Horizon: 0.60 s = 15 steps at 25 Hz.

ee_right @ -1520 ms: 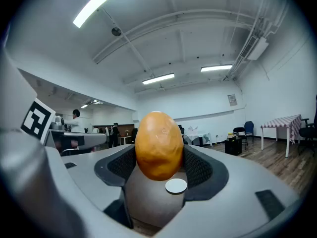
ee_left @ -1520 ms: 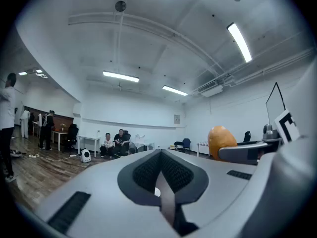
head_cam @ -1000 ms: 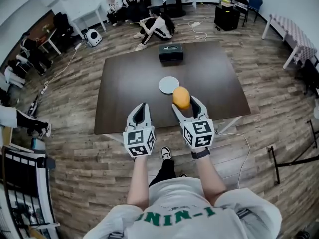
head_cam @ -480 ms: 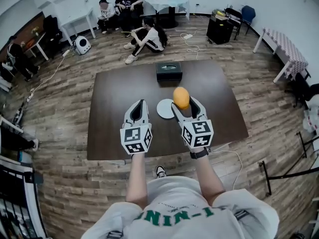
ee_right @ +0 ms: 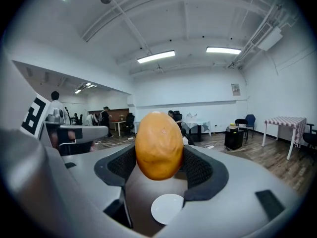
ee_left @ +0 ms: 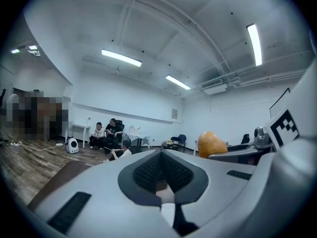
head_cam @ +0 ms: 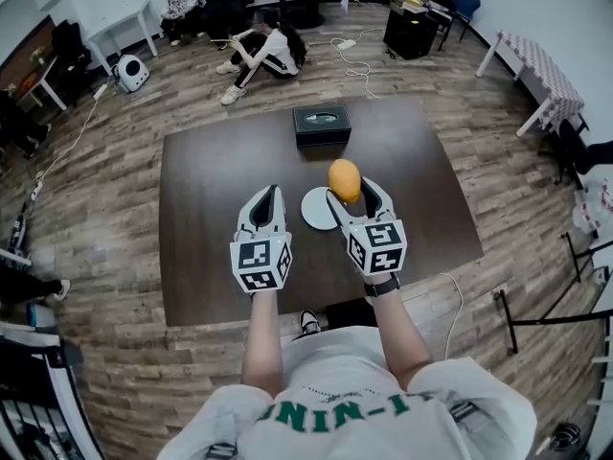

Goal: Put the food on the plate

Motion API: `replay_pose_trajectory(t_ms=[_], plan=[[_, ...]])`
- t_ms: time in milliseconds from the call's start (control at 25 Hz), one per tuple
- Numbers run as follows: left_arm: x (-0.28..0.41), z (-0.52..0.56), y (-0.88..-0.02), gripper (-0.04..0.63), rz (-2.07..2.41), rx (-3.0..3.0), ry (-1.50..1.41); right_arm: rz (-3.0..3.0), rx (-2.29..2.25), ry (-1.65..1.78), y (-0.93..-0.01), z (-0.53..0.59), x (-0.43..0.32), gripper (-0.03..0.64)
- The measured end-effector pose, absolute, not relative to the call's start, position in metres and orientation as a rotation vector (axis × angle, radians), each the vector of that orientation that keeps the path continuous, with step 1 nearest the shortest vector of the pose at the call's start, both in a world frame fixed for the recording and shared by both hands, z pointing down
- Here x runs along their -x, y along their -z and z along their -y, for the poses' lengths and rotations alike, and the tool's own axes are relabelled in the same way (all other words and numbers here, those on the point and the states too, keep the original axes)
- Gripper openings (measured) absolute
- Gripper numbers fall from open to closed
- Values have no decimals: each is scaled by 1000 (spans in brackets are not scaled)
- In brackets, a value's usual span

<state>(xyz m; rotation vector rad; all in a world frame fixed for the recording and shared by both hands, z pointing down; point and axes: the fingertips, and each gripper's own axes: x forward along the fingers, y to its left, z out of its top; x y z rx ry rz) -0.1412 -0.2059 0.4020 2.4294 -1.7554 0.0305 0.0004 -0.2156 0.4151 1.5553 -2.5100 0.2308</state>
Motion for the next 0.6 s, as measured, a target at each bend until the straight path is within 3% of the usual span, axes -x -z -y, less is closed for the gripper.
replay_pose_trajectory(t_ms=[600], plan=[[143, 311, -488, 11, 1668, -2350, -140, 2356, -1423, -452, -527, 325, 5, 310]])
